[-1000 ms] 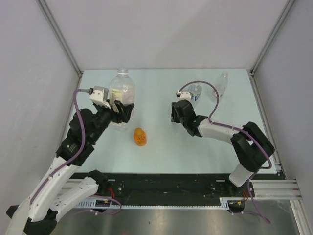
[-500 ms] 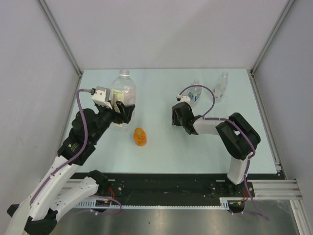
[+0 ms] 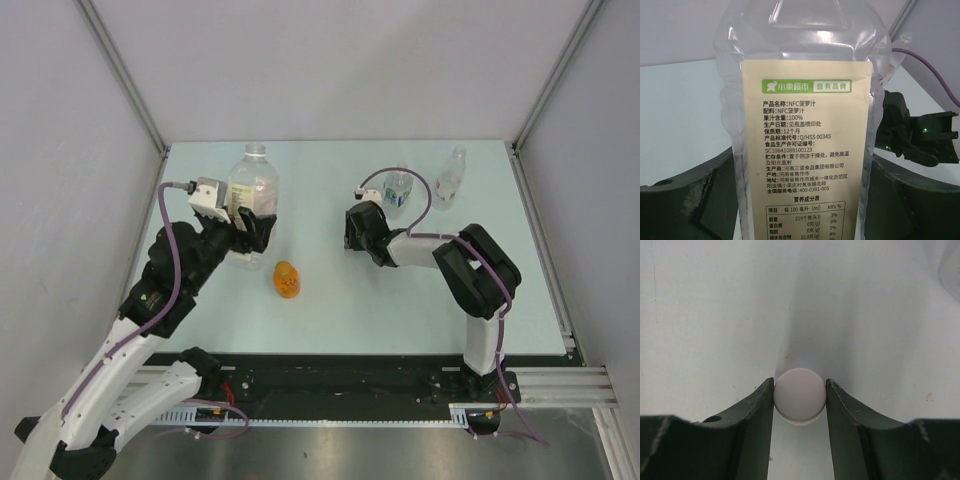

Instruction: Unscrew the bottle caps

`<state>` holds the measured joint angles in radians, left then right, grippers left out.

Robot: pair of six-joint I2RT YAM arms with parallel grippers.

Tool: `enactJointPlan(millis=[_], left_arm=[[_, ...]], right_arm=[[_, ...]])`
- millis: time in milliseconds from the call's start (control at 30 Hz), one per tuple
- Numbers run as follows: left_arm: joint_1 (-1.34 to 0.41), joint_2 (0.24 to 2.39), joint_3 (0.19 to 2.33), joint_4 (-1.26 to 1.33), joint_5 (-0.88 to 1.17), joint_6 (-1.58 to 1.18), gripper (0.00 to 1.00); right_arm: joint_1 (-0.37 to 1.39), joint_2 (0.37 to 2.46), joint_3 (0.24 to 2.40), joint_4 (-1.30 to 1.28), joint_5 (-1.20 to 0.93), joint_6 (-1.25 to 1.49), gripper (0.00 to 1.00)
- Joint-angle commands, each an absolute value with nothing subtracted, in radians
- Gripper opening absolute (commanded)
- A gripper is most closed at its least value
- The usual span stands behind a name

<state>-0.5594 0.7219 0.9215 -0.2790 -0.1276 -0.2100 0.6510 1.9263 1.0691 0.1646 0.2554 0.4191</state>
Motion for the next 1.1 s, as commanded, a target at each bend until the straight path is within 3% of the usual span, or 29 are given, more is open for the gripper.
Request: enactJointPlan(millis=[0,67,267,500,867,1033,1067], left_arm=[[-0.554,0.718,0.916,-0.249,-0.123,-0.213,0.02],[-0.555,0.721,0.914,-0.247,-0.123,-0.213,0.03],[-0.554,0.724,0.913,-0.242,-0.12,-0.213,0.04],[-0.554,0.723,0.911,-0.244,-0.123,-0.215,0.04],[-0.554,0.805,0.96,-0.224,-0.091,-0.219,0.03],[-0.554,0.888,0.959,-0.075,0.317,-0.195,0.0],[-0.554,0.922,0.957,-0.011,0.512,-0.198,0.0]], right_arm=[[0.649,1.941,1.092,0.101,0.259,0.439,0.41],[0.653,1.934,1.092,0.08,0.273,0.442,0.5],[0.667,1.911,1.092,0.063,0.293,0.446,0.6],[0.68,1.832,1.092,0.055,0.317,0.453,0.64],[0.811,1.392,1.253,-0.15,0.523,0.333,0.68],[0.81,1.199,1.256,-0.195,0.393,0.345,0.72],[0.802,1.172,1.256,-0.198,0.352,0.357,0.74]])
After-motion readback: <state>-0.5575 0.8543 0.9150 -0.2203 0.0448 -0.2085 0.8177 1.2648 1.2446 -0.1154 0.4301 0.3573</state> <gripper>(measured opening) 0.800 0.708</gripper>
